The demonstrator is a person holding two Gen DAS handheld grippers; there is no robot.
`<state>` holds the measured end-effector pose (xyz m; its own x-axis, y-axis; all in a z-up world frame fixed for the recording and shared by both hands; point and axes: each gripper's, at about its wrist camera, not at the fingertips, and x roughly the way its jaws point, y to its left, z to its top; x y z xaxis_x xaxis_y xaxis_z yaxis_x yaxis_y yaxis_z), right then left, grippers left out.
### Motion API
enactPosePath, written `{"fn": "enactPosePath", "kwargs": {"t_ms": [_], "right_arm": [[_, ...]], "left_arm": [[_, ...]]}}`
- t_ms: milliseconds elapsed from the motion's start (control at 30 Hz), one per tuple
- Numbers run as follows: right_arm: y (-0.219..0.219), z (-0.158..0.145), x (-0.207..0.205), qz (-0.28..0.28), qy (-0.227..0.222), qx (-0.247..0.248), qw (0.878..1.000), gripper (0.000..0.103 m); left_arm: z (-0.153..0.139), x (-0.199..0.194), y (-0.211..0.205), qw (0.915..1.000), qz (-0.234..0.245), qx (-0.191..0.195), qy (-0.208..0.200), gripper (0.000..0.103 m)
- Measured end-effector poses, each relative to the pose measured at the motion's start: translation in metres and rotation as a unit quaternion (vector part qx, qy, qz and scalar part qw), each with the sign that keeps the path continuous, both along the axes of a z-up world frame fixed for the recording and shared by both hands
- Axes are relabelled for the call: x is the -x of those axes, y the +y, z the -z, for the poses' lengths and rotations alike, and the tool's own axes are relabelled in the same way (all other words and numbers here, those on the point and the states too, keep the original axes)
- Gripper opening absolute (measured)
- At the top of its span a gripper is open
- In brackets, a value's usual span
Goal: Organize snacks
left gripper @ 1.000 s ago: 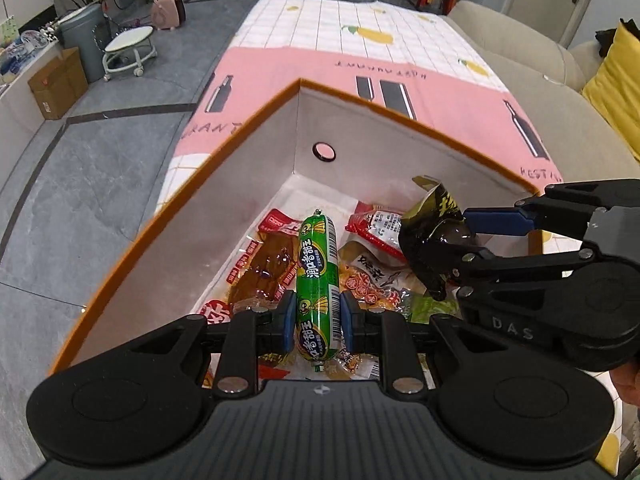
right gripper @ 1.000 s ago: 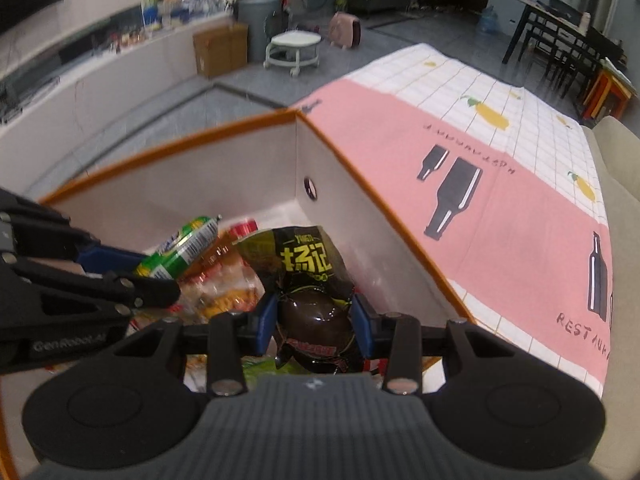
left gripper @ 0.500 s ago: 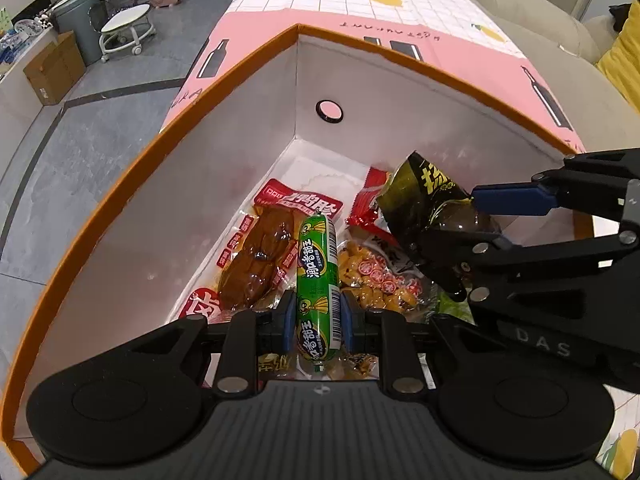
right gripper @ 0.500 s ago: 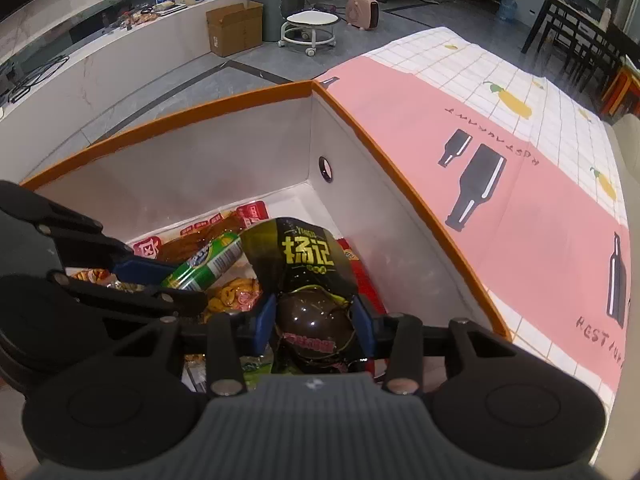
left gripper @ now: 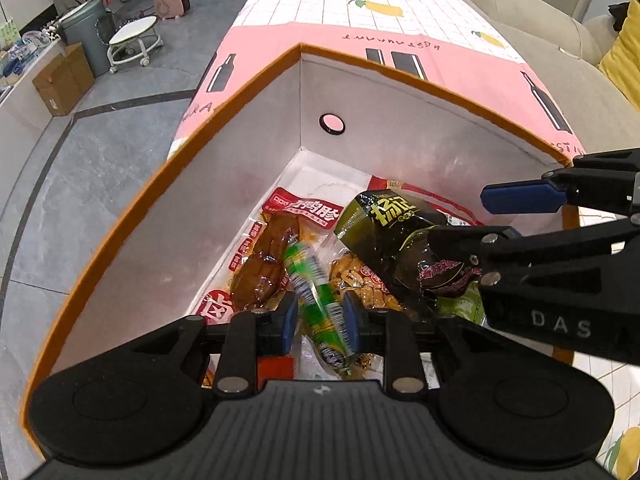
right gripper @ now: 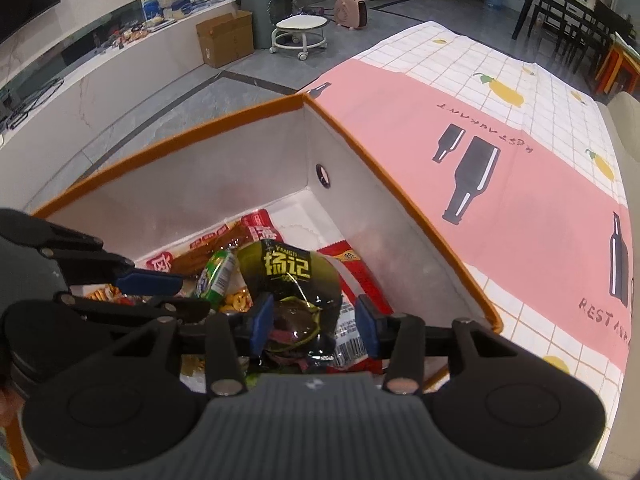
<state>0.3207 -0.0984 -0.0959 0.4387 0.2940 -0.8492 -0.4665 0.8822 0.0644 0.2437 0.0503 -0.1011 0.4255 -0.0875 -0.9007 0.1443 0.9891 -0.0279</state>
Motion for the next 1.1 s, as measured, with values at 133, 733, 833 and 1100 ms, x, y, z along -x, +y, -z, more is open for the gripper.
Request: {"fn": "enactPosePath", "kwargs": {"t_ms": [133, 733, 833, 1100], "right_arm": [[-0.004, -0.009, 0.003, 0.009, -0.002, -0.006, 1.000, 0.050], [-0.039, -0.090, 0.066, 0.075, -0.082, -0.085, 0.990, 0.083], [-0.050, -0.102, 0.086, 0.094, -0.100, -0.106, 0.985, 0.087], [-0.076, -0.124, 0.145, 0.140, -0.154, -0.122, 0.970, 0.091]], "left_arm": [[-0.012, 0.007, 0.000, 0.9999, 0.002, -0.004, -0.013, 0.051], [-0.106, 0.078, -0.020, 0.9777, 0.002, -0.072, -0.197, 0.077], [-0.117, 0.092, -0.025, 0.9714, 0.007, -0.071, -0.226, 0.079], [-0.133, 0.122, -0.025, 0.9627, -0.018, -0.055, -0.264, 0.083]]}}
